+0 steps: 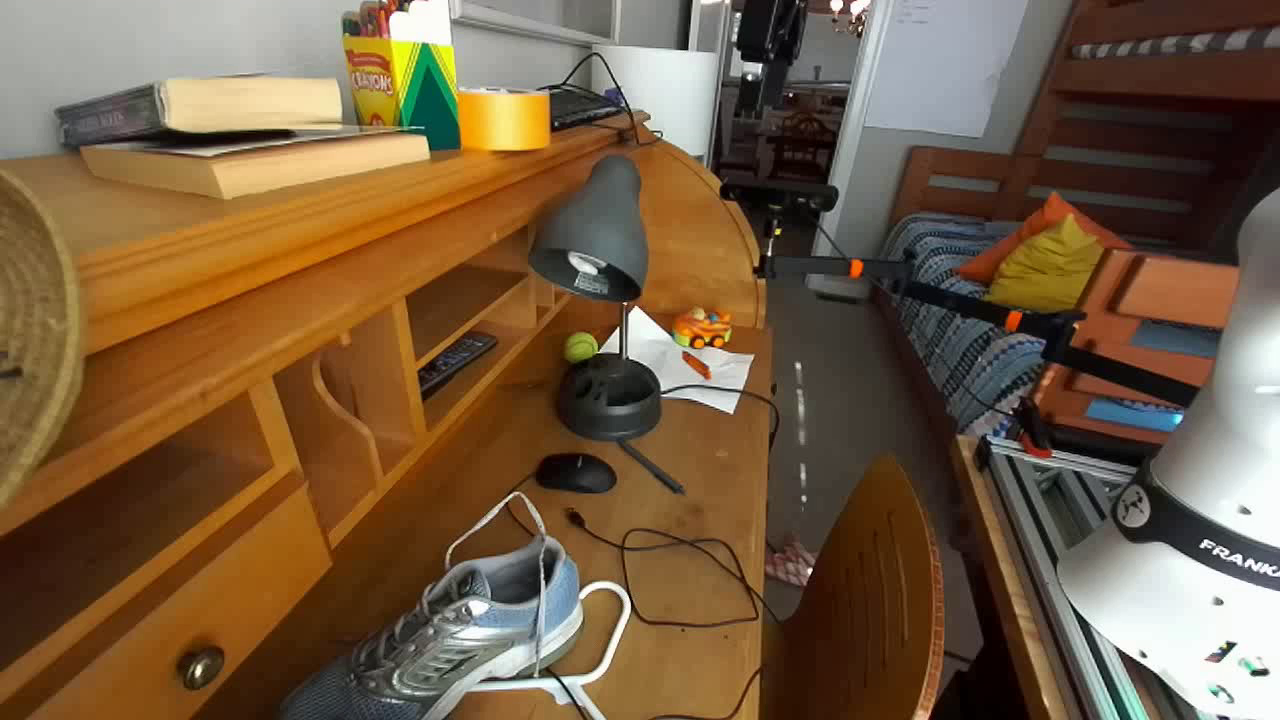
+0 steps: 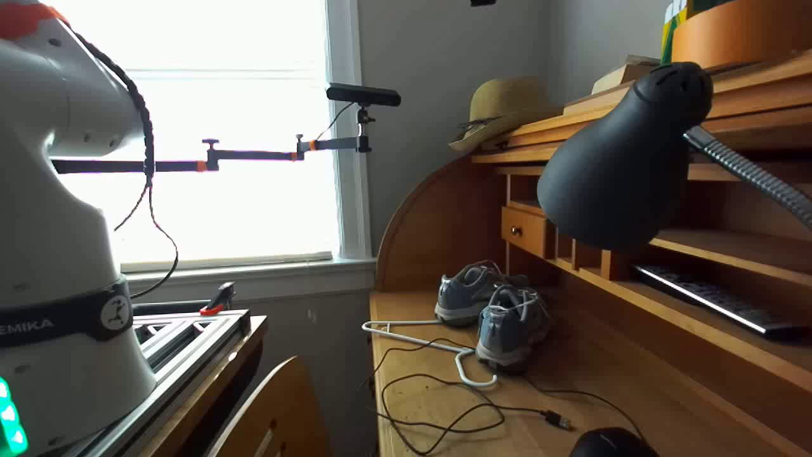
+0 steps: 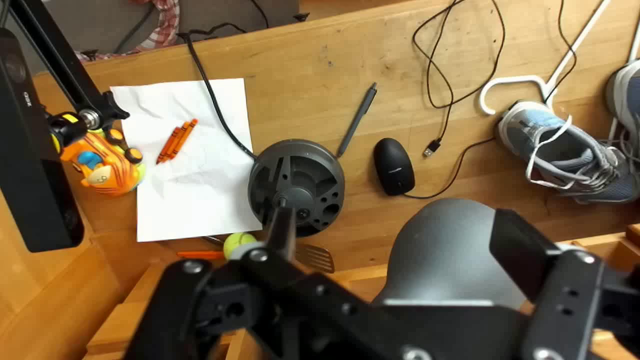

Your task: Put the book near the mouse

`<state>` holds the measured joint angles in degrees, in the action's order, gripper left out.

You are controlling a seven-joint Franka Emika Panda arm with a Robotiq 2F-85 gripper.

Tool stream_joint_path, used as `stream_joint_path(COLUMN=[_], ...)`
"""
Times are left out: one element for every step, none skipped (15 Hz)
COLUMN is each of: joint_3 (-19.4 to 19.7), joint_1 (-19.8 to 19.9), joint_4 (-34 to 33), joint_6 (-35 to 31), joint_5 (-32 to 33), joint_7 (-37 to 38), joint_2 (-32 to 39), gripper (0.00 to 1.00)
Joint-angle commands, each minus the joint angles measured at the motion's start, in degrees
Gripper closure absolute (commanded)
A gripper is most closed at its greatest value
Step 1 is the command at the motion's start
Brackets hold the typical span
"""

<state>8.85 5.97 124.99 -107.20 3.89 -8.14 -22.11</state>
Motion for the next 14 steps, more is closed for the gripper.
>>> stream_joint_path(joint_3=[-0.1, -0.1, -0.1, -0.1, -0.1, -0.1, -0.1, -0.9, -1.8, -3.2, -4.6, -5.8, -7.3, -8.8], joint_1=[0.2, 0.2, 0.2, 0.2, 0.2, 0.2, 0.2, -0.3, -0.5, -0.8, -1.3, -1.8, -2.3, -2.7], joint_4=[-0.1, -0.1, -0.1, -0.1, -0.1, -0.1, -0.1, -0.8, -1.0, -1.1, -1.7, -2.6, -3.9, -5.1], joint_6=[0.1, 0.1, 0.1, 0.1, 0.1, 0.1, 0.1, 1.1, 1.2, 0.4, 0.4, 1.1, 2.1, 2.8], joint_5=[-0.1, -0.1, -0.1, -0.1, -0.1, -0.1, -0.1, -0.4, 0.2, 1.2, 1.8, 2.0, 2.5, 3.2], joint_7=[-0.1, -0.1, -0.1, -0.1, -0.1, -0.1, -0.1, 0.7, 1.6, 2.7, 3.9, 4.3, 5.1, 5.9], joint_2=[0.1, 0.1, 0.1, 0.1, 0.1, 0.1, 0.1, -0.1, -0.5, -1.0, -1.3, -1.5, -1.6, -1.6], gripper=[0.0, 0.0, 0.0, 0.0, 0.0, 0.0, 0.0, 0.0, 0.0, 0.0, 0.0, 0.0, 0.0, 0.0])
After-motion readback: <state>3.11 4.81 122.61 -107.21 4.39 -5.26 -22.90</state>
